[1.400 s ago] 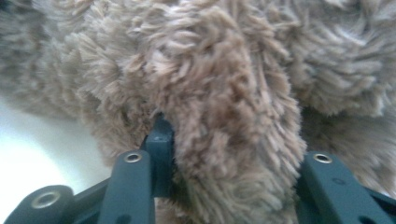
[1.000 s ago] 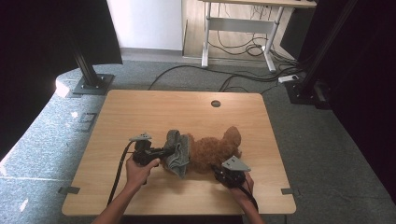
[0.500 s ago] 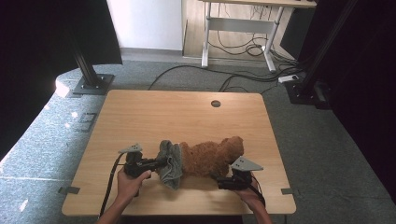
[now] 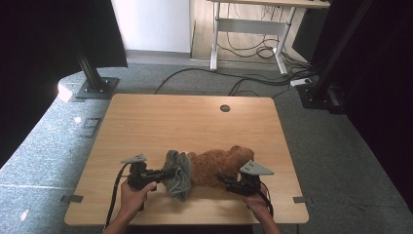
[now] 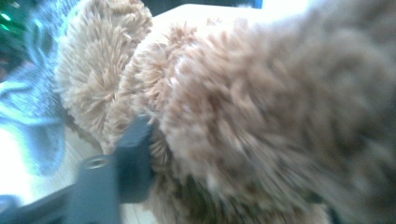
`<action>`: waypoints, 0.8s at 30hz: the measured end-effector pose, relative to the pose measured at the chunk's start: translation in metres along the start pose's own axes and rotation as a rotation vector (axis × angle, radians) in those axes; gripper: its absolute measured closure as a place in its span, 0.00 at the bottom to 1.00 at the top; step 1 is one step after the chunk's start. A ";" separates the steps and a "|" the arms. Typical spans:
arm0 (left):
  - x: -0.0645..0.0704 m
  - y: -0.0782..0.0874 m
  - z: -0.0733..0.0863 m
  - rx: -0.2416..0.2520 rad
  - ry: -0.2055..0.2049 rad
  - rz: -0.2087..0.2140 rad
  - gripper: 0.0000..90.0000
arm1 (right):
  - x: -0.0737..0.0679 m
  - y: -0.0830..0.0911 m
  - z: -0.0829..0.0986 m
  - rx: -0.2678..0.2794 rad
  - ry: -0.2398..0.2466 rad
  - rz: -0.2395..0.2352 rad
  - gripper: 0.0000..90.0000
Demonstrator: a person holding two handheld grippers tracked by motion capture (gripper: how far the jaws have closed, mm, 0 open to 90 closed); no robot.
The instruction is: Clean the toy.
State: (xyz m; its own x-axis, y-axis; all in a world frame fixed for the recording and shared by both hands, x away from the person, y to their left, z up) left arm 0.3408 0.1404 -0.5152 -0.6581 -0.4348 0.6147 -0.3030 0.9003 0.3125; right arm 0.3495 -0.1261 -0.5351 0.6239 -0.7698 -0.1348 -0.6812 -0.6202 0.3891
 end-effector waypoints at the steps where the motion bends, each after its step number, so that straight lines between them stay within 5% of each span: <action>1: 0.000 0.000 0.000 0.000 0.000 0.000 0.81 | 0.000 0.000 0.000 0.000 0.000 0.000 0.47; 5: 0.041 -0.012 -0.033 -0.002 -0.137 0.017 0.82 | 0.002 0.001 0.001 0.013 -0.011 0.037 0.51; 9: 0.059 -0.029 -0.052 0.000 -0.180 0.020 0.82 | -0.001 0.002 0.001 0.028 0.024 0.073 0.53; 11: 0.067 -0.052 -0.063 -0.038 -0.193 0.021 0.83 | -0.001 0.002 0.001 0.040 0.035 0.081 0.53; 18: 0.070 -0.098 -0.058 -0.127 -0.222 -0.026 0.83 | 0.000 0.002 0.002 0.043 0.099 0.124 0.53; 24: 0.055 -0.091 -0.054 -0.132 -0.240 -0.099 0.83 | 0.000 0.005 0.006 0.031 0.117 0.124 0.54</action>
State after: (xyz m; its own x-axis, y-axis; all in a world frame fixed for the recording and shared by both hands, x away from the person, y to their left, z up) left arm 0.3694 0.0333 -0.4701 -0.7788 -0.4891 0.3928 -0.2918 0.8368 0.4633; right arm 0.3441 -0.1301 -0.5390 0.5736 -0.8189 0.0203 -0.7658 -0.5273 0.3680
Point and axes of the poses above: each handheld gripper's, and its own axes: y roughly backward along the jaws, z roughly out of its underside, x roughly to its right, the point moved 7 cm from there along -y, roughly forward along the jaws, and after that the axes turned 4 degrees about z, right-handed, at the moved point
